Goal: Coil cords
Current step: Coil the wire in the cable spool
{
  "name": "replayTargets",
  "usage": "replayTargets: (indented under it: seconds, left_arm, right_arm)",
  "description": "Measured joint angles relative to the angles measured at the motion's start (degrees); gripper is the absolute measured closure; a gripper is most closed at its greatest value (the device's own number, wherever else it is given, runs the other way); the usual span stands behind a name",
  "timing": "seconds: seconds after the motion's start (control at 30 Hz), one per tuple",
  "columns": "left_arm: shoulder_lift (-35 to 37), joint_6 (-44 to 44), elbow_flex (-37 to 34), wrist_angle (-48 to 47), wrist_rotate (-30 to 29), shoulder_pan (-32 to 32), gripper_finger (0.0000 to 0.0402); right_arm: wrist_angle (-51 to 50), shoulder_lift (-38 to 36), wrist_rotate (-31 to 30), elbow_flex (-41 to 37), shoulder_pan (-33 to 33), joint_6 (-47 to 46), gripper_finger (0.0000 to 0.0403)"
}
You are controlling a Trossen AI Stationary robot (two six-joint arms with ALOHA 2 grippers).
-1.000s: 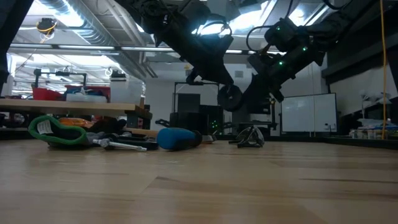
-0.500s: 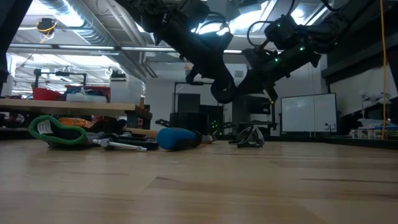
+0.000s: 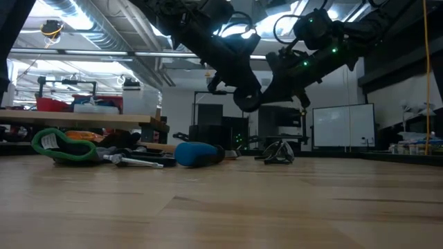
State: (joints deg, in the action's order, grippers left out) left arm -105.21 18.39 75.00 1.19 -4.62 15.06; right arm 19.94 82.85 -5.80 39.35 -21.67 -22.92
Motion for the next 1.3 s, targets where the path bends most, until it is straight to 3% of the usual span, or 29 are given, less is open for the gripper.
replayTargets:
  seconds: [0.3, 0.73, 1.3]
  left_arm:
    - [-0.31, -5.53, -0.07, -0.66, -0.79, -2.17, 0.0355]
    - [-0.28, -4.06, -0.07, -1.43, -2.56, -2.83, 0.0373]
    - [-0.20, -8.61, -0.07, -8.17, -2.54, -5.19, 0.0361]
  right_arm:
    - [7.25, -0.22, 2.38, 0.26, -0.04, -0.11, 0.0402]
    - [8.03, -0.17, 3.02, 0.20, -0.51, 0.77, 0.0402]
    - [6.36, -5.09, 17.45, 0.15, -11.45, 1.12, 0.0402]
